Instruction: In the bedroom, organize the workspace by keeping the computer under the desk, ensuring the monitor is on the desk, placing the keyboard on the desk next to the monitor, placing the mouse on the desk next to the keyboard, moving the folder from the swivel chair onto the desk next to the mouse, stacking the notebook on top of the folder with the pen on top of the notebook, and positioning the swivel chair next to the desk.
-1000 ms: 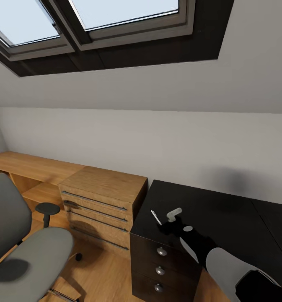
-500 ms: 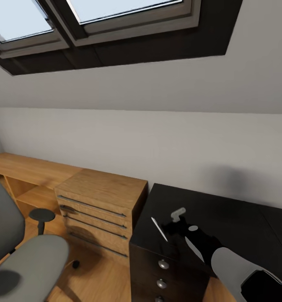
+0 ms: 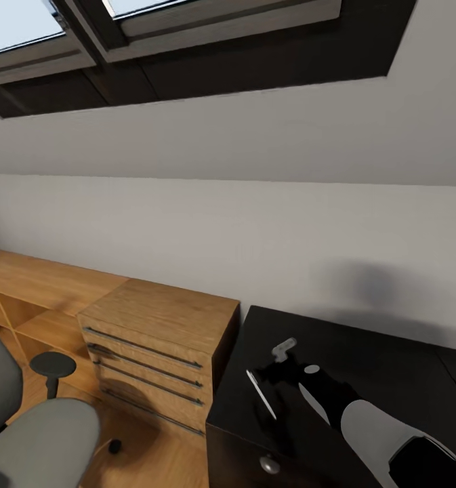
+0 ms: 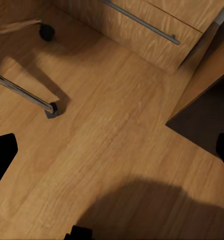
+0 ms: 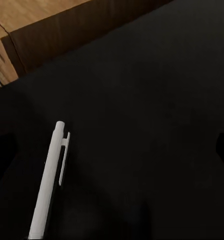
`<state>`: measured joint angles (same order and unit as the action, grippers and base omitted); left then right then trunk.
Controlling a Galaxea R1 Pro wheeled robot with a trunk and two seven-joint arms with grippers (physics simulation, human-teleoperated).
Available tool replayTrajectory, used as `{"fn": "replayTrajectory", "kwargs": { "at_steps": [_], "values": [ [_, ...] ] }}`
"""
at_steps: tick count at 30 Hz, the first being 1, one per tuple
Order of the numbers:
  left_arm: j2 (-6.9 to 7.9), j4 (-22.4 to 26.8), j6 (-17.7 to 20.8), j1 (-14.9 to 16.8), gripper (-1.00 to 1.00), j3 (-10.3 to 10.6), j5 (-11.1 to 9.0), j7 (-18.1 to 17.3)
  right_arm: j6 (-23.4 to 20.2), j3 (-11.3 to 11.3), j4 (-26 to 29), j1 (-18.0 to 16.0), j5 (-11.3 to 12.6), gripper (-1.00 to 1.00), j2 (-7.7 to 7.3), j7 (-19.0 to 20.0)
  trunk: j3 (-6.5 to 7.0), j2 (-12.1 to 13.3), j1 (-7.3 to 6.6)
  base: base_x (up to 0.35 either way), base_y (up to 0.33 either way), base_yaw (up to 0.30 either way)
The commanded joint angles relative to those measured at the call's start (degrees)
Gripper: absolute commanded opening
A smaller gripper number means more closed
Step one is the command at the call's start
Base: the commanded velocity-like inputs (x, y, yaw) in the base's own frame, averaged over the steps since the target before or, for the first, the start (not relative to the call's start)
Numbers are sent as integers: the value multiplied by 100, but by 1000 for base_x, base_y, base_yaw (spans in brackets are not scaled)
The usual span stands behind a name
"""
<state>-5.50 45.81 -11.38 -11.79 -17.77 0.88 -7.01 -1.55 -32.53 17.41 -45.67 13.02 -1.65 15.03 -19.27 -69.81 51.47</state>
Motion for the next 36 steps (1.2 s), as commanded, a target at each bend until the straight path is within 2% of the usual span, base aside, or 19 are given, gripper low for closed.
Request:
{"fn": "replayTrajectory", "kwargs": {
  "at_steps": [1, 2, 3, 9, 12, 14, 17, 18, 27, 36],
  "values": [
    [-7, 15, -3, 1, 100, -33, 9, -51, -59, -28, 7, -4, 60, 100, -5, 114, -5, -4, 1, 51, 0, 0],
    [-7, 27, -3, 1, 100, -35, 9, -52, -108, -24, 8, -4, 62, 100, -4, 210, -5, -4, 1, 41, 0, 0],
    [-8, 151, 5, 1, 100, -55, -4, -54, -444, -2, 13, -4, 75, 100, 4, 517, -5, -4, 1, 13, 0, 0],
    [-16, 321, 6, 1, 100, -72, -21, -48, -794, 7, 29, -4, 87, 100, 90, 606, -5, -4, 1, 7, 0, 0],
    [-19, 364, 9, 1, 100, -75, -25, -47, -889, 9, 27, -4, 87, 100, 209, 512, -5, -4, 1, 2, 0, 0],
    [-20, 386, 9, 1, 100, -77, -26, -47, -1063, 10, 26, -4, 93, 100, 373, 194, -5, -4, 1, 0, 0, 0],
    [-21, 390, 8, 1, 100, -78, -27, -47, -1267, 21, 26, -4, 107, 100, 433, 86, -5, -4, 1, 0, 0, 0],
    [-21, 392, 5, 1, 100, -78, -27, -46, -1562, 102, 31, -4, 202, 100, 483, 5, -5, -4, 1, 0, 0, 0],
    [-25, 414, 4, 1, 100, -78, -33, -41, -1737, 184, 34, -4, 296, 100, 498, -88, -5, -4, 1, 0, 0, 0],
    [-36, 413, 12, 1, 100, -78, -34, -33, -1884, 194, 34, -4, 306, 100, 499, -230, -167, -365, 199, 0, 0, 0]
  ]
}}
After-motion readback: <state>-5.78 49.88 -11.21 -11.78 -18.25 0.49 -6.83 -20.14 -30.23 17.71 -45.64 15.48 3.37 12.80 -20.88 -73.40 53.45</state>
